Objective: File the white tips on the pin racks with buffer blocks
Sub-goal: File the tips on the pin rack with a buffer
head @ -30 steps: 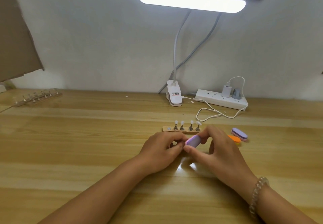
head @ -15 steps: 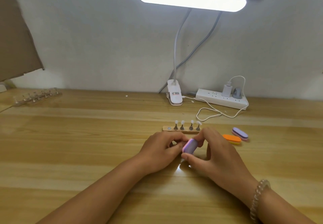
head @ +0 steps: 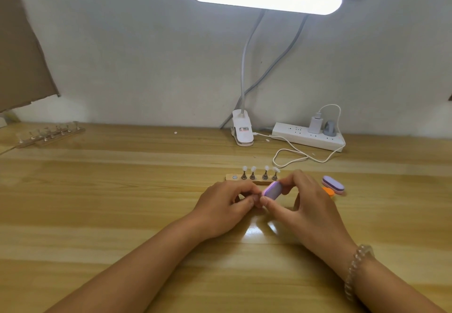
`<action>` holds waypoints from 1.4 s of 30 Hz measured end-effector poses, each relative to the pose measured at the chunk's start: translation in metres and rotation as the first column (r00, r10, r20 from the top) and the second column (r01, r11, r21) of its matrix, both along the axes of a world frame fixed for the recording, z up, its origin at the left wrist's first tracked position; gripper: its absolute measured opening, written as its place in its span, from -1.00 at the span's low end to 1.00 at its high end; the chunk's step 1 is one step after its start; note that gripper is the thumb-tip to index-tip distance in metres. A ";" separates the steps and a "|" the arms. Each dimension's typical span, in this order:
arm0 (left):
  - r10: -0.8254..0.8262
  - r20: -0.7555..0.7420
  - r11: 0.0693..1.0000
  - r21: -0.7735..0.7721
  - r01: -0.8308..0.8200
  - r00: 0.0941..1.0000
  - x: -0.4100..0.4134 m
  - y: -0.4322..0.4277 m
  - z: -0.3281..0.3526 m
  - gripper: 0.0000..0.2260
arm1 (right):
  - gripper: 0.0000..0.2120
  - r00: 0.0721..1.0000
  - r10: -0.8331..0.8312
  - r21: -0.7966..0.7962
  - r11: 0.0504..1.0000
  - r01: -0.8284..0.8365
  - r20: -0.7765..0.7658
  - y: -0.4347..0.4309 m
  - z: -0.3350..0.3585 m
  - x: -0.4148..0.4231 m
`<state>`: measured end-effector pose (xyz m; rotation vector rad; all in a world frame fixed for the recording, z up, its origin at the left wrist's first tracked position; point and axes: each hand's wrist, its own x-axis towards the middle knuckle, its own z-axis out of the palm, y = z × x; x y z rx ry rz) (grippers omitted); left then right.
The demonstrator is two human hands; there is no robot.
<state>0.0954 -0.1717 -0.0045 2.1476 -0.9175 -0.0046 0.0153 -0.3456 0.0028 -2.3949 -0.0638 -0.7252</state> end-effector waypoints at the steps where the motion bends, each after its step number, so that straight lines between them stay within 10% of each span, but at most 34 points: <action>1: 0.001 0.001 1.000 0.004 -0.001 1.000 0.000 0.000 0.000 -0.85 | -0.73 0.999 0.029 -0.038 0.999 -0.030 -0.018 0.002 -0.001 -0.002; 30: 0.025 -0.008 1.000 0.013 -0.025 1.000 0.000 0.000 0.001 -0.83 | -0.69 0.997 0.030 -0.153 0.987 -0.040 -0.067 0.005 -0.002 -0.004; 37: -0.024 -0.046 0.999 -0.039 0.023 0.999 -0.002 -0.001 0.005 -0.79 | -0.75 0.994 -0.104 0.138 0.986 0.099 0.032 -0.006 -0.002 0.004; 42: 0.016 -0.039 1.000 -0.017 -0.017 0.999 -0.002 -0.001 0.004 -0.75 | -0.71 0.999 0.013 -0.066 0.998 -0.015 -0.040 0.006 -0.004 -0.001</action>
